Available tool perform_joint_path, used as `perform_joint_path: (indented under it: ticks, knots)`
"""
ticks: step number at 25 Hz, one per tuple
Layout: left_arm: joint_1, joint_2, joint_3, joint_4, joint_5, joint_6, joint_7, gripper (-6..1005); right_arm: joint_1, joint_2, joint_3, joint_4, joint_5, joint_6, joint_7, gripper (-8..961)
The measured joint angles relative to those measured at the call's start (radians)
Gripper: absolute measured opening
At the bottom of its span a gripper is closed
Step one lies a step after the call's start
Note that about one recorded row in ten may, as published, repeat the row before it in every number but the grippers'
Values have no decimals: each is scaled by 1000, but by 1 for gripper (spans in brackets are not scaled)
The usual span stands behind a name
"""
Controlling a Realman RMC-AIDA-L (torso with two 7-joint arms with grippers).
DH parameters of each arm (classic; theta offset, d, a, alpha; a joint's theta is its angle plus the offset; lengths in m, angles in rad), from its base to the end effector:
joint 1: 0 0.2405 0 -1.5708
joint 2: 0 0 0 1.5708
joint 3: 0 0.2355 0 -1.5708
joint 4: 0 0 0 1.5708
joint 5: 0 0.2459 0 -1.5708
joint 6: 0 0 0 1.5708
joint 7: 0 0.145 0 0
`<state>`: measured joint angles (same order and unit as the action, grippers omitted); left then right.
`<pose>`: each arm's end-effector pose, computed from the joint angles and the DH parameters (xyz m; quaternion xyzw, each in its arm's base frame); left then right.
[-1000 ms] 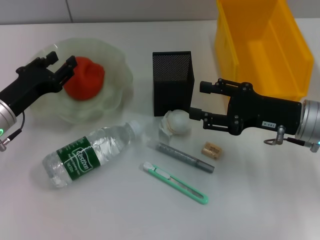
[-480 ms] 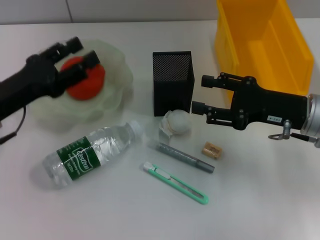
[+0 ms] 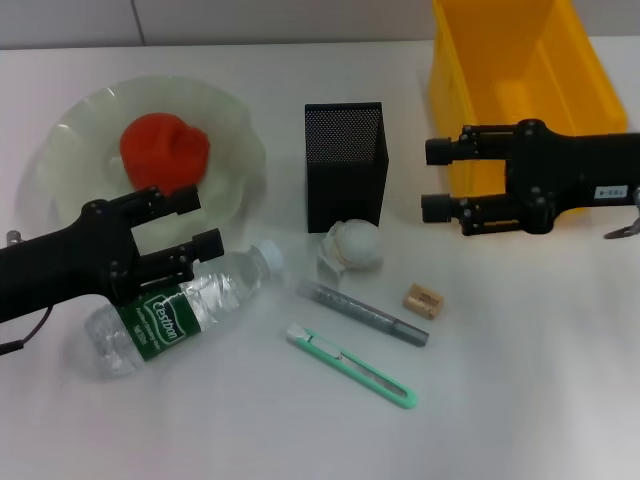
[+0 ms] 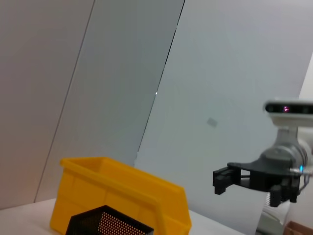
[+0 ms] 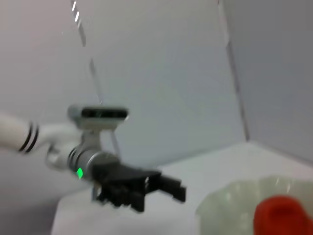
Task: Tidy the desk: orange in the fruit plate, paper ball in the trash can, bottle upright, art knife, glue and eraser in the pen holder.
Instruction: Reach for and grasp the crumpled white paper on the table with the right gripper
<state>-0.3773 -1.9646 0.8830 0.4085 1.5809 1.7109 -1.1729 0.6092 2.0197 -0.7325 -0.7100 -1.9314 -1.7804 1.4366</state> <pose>-0.3022 0.2912 0.0198 -0.8954 -0.2158 -0.3691 0.1242 0.2188 0.3567 0.0420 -0.9513 0.1354 0.2740 0.0395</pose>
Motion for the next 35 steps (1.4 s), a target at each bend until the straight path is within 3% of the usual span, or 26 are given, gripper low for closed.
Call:
perform_joint_path:
  ticks: [5, 8, 11, 13, 18, 19, 20, 24, 35]
  knots:
    - [7, -4, 9, 4, 1, 0, 15, 720, 98, -34, -134, -149, -133, -29, 213, 741]
    - [7, -5, 12, 4, 2, -7, 16, 720, 191, -39, -170, -189, -263, -52, 296, 741]
    - [7, -5, 11, 4, 2, -8, 16, 719, 234, -35, -200, -204, -327, -54, 324, 741]
    - [7, -5, 9, 4, 2, -9, 15, 719, 284, -22, -256, -222, -401, -50, 347, 742]
    - [6, -6, 6, 4, 2, -11, 9, 718, 319, 1, -302, -240, -456, -39, 353, 742]
    - [5, -7, 5, 4, 2, -12, 8, 718, 333, 23, -328, -262, -493, -31, 354, 741]
    - [5, -7, 5, 4, 2, -12, 8, 718, 333, 23, -328, -262, -493, -31, 354, 741]
    - [1, -9, 4, 0, 2, -16, 3, 719, 345, 60, -395, -312, -551, -1, 362, 742]
    - [1, -13, 2, 0, -5, -24, -29, 719, 340, 67, -528, -317, -552, 93, 399, 741]
